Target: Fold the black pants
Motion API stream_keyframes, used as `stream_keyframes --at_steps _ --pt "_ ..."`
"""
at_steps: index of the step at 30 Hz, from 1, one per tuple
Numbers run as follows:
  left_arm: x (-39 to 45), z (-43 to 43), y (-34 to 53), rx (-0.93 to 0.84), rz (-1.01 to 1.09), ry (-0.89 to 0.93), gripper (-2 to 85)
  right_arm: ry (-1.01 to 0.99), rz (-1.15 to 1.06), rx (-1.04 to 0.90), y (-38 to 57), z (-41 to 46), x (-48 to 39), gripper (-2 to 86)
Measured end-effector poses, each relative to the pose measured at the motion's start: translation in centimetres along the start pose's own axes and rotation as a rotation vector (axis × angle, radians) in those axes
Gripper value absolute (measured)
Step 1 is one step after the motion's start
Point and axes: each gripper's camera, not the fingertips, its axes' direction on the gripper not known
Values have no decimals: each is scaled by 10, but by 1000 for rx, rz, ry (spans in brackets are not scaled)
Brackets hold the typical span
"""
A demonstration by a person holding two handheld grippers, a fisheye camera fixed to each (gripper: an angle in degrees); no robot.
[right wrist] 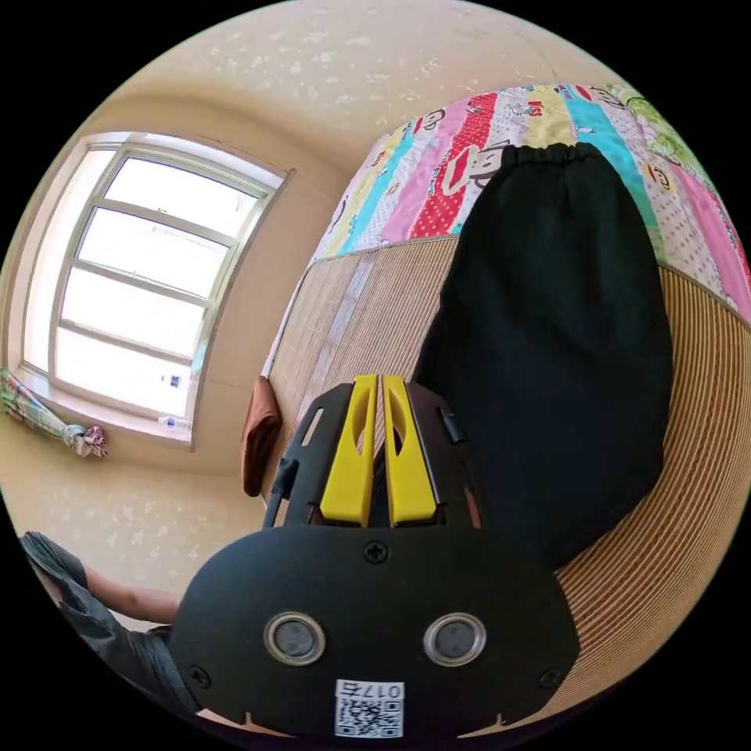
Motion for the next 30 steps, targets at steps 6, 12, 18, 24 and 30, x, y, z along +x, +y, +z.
stream_keyframes --at_steps 6,12,18,24,30 --pt "0 -11 -4 -20 63 38 18 73 246 -127 231 -34 32 72" --pt "5 -26 -9 -51 117 55 18 -171 500 -226 384 12 21 89" --pt "-15 -57 -16 -127 108 232 16 -194 543 -158 404 7 -24 31" --pt "-58 -78 8 -18 -45 362 18 -186 521 -127 401 2 -51 26" --pt "-70 -76 19 15 -169 242 62 -48 551 -92 380 -22 -30 54"
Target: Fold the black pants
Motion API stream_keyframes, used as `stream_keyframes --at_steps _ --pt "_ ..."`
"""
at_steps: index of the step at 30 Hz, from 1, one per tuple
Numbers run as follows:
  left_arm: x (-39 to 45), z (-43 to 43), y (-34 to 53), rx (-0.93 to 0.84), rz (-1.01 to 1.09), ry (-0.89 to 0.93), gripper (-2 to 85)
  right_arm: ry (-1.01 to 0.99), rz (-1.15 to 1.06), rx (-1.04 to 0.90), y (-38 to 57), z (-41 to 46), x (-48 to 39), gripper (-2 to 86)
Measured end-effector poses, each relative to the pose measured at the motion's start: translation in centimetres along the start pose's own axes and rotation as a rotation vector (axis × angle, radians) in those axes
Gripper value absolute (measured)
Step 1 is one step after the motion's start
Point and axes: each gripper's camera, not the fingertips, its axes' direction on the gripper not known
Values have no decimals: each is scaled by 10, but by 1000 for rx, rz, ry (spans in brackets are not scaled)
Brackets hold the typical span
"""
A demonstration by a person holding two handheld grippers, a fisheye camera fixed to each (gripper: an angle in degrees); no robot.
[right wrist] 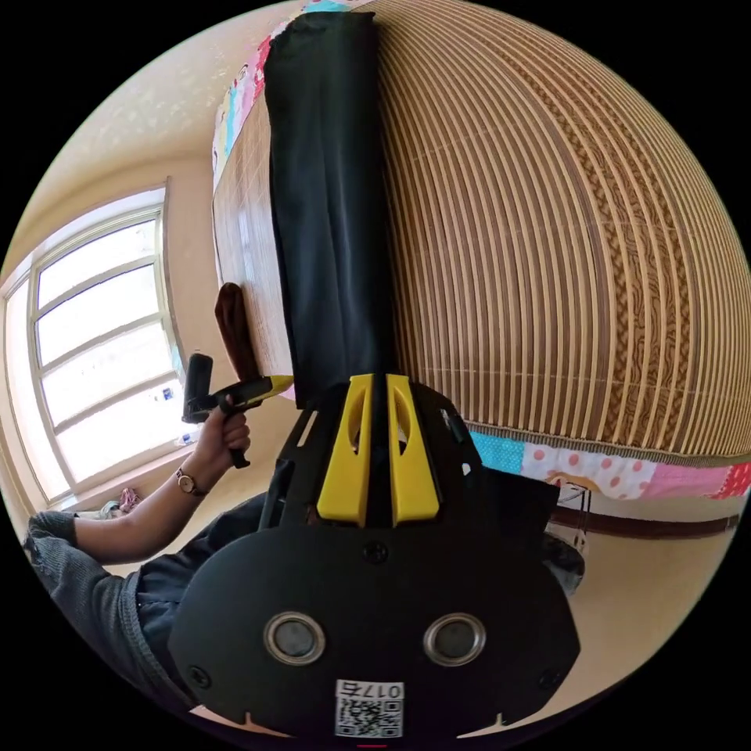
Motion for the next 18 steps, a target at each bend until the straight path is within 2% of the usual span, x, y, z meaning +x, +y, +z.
stream_keyframes --at_steps 2,4,6,8,10,12,14,16,18 --pt "6 -18 1 101 44 17 73 -64 -9 36 -19 -17 7 75" --pt "10 -23 -8 130 79 59 83 -96 -12 27 -38 -19 14 83" --pt "18 -12 -28 79 116 53 101 -128 -27 -31 -58 -9 19 85" --pt "29 3 -40 11 168 13 105 -166 -28 -202 -78 20 21 77" --pt "41 21 -43 -102 211 -60 91 -121 7 -333 -78 40 20 54" --pt "64 50 -22 -270 303 -245 54 -87 -16 -340 -64 41 13 47" --pt "79 60 10 -285 423 -369 52 -83 28 -349 -37 42 17 43" --pt "74 68 36 -320 413 -374 52 -127 69 -383 -16 46 25 43" --pt "43 70 57 -379 280 -250 55 -123 63 -386 -3 40 29 47"
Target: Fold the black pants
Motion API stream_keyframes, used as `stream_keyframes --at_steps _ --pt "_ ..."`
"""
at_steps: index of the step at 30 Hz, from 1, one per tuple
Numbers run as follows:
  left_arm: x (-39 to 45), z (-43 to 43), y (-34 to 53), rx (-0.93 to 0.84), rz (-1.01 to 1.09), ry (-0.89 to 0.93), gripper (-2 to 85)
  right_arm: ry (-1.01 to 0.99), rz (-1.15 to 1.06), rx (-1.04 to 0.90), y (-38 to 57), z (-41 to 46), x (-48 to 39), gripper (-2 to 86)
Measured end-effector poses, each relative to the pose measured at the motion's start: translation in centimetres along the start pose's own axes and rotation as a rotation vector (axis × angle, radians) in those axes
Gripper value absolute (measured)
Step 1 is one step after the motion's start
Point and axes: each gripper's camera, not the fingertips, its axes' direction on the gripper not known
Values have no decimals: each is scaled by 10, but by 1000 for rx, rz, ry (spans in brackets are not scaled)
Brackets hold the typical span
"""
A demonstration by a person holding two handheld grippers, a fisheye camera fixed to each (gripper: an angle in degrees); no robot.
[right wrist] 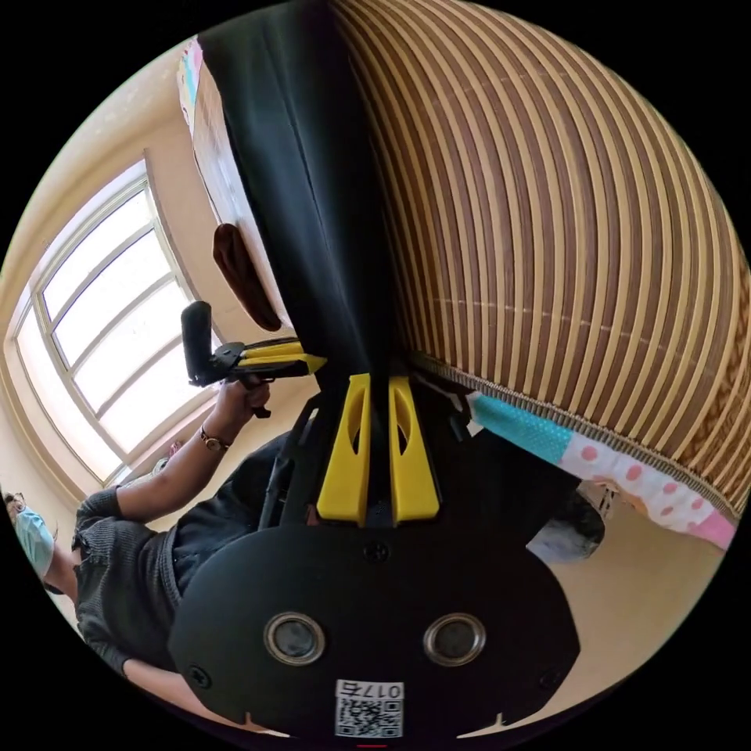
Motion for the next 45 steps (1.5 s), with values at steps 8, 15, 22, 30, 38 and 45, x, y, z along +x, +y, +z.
stream_keyframes --at_steps 8,15,22,30,38,45 --pt "-68 -64 11 406 7 392 122 -212 -36 381 -25 -107 27 92" --pt "-57 -85 -54 451 51 339 112 -350 -144 374 -98 -114 17 77" --pt "-39 -85 -6 478 105 374 48 -570 -270 435 -55 -112 0 35" --pt "36 -141 178 610 497 611 42 -565 -616 438 105 -147 -117 18" --pt "160 -215 339 718 859 557 41 -386 -966 455 270 -194 -285 11" --pt "229 -285 379 847 828 572 41 -262 -936 497 274 -238 -368 8"
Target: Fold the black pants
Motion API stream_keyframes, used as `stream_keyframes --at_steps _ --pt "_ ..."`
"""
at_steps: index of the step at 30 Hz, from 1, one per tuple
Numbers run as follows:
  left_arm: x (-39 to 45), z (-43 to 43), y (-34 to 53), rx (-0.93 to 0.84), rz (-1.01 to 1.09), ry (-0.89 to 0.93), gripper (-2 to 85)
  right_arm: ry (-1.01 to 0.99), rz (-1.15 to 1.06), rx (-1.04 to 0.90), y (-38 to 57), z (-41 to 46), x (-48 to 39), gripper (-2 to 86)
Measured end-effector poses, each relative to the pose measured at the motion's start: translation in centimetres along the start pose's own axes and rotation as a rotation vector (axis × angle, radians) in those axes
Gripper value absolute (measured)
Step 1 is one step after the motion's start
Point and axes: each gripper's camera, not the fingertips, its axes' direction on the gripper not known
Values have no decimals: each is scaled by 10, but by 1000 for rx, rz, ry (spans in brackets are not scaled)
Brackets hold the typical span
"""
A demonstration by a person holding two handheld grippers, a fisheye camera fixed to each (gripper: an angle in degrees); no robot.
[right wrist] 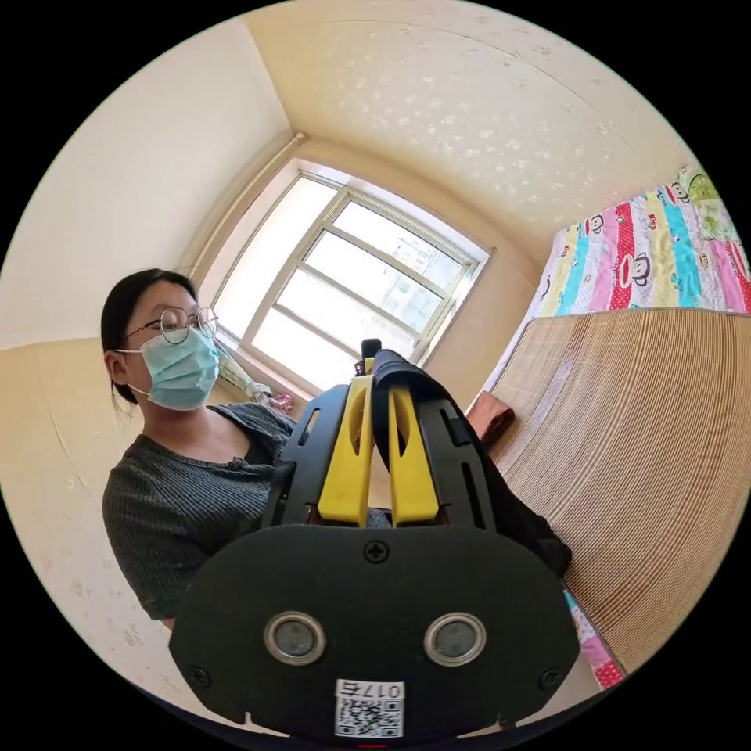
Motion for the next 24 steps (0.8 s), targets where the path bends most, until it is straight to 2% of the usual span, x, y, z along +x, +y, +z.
stream_keyframes --at_steps 4,6,10,12,16,19,23,24 --pt "-40 18 -33 -37 -124 -226 41 222 94 -56 -53 18 79 6" --pt "-87 31 -55 -58 -163 -326 41 232 145 -68 -70 26 130 6" --pt "-173 46 -76 -116 -262 -410 41 280 254 -107 -79 53 248 8" --pt "-224 60 -68 -203 -339 -475 42 319 294 -165 -64 70 285 10" --pt "-258 82 -12 -326 -386 -525 44 327 372 -246 22 100 331 20" --pt "-263 94 71 -351 -467 -497 48 310 505 -250 123 111 356 35" --pt "-290 94 195 -348 -781 -531 57 256 868 -208 264 107 416 82" --pt "-299 89 216 -314 -847 -509 61 238 900 -183 277 103 422 86"
